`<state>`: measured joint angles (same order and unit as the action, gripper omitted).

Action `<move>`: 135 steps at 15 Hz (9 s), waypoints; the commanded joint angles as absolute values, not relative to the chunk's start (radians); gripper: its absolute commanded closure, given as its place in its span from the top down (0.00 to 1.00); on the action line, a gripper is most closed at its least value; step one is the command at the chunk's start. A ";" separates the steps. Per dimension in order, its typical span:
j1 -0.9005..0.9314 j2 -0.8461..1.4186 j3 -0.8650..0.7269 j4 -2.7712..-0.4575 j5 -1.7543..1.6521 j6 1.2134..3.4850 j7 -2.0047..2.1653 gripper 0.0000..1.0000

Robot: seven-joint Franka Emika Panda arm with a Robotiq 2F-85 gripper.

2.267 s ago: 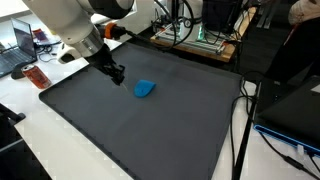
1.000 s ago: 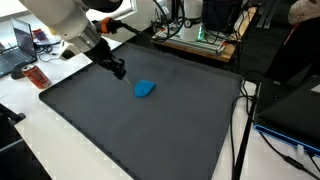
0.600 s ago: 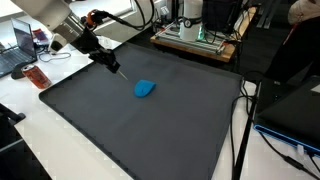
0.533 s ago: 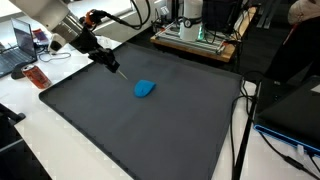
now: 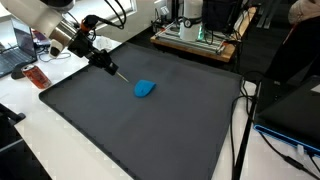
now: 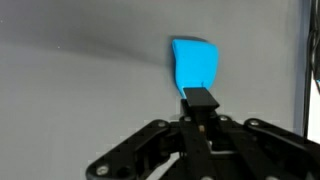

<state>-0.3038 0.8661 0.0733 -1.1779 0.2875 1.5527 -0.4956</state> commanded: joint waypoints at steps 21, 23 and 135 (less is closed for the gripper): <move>-0.494 0.870 0.111 -1.416 0.753 1.594 -0.838 0.03; -0.493 0.857 0.095 -1.462 0.800 1.607 -0.866 0.03; 0.202 0.260 -0.088 -2.133 -0.135 2.383 0.297 0.03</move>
<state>0.2735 0.2481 -0.1399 -2.1496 -0.1496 2.4111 0.3157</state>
